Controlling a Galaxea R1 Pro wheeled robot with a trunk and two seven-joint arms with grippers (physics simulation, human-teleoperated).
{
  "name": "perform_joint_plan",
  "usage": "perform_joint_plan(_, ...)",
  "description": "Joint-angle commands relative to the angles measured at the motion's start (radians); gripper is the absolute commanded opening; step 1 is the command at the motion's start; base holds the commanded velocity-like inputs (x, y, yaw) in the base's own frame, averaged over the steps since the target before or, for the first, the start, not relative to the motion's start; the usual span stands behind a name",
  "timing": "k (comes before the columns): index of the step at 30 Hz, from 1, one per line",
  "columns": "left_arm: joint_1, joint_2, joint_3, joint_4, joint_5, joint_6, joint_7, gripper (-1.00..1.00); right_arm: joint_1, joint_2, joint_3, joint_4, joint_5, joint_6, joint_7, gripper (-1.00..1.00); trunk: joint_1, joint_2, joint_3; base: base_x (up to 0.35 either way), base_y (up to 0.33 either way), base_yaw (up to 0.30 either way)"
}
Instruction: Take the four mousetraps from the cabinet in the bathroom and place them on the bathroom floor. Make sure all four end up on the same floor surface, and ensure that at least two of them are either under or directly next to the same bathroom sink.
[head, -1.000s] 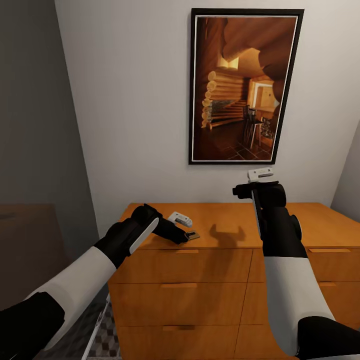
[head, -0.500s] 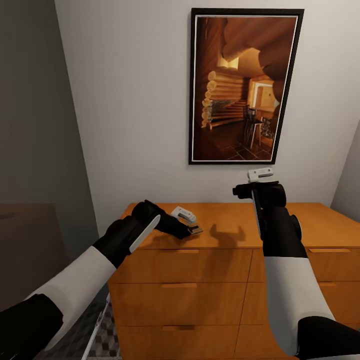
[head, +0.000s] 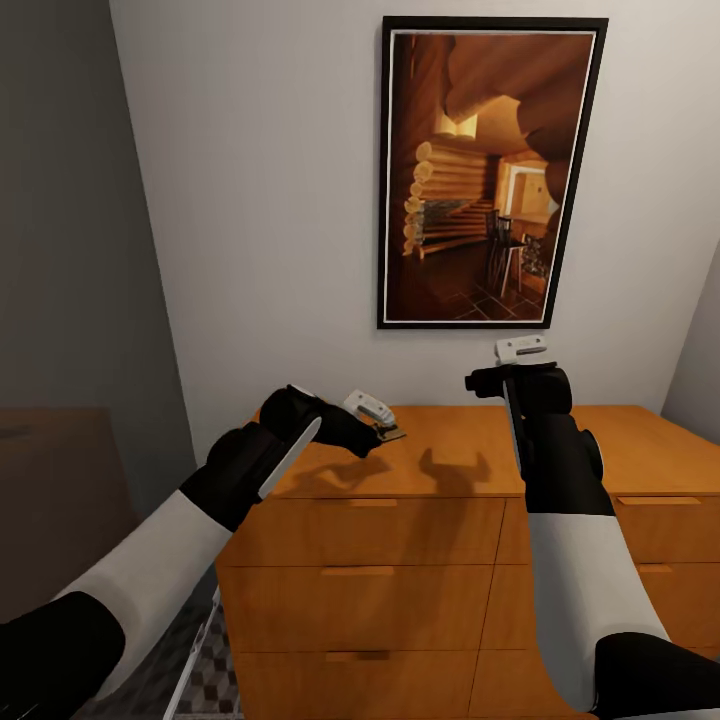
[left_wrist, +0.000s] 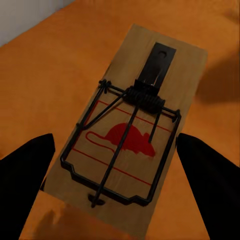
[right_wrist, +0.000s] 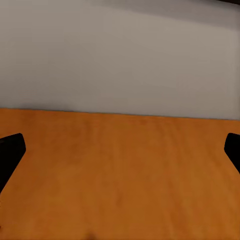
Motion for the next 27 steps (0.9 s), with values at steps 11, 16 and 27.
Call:
perform_joint_plan(11,-0.001,-0.001,0.108,0.004,-0.001,0.001,0.157,-1.0,-0.001,0.001,-0.002,-0.001,0.01,0.003,0.01,1.0,0.0,-0.001,-0.001,0.0,0.0,0.0)
perform_joint_plan(16,-0.001,-0.007,0.269,0.0,0.011,0.001,0.404,-1.0,-0.001,0.002,0.0,-0.001,0.01,0.003,0.01,1.0,0.0,-0.001,-0.001,0.0,0.0,0.0)
perform_joint_plan(27,-0.001,-0.019,0.368,-0.003,0.018,-0.003,0.564,-1.0,-0.001,0.004,0.0,-0.001,0.01,0.003,0.012,1.0,0.0,-0.001,-0.001,0.0,0.0,0.0)
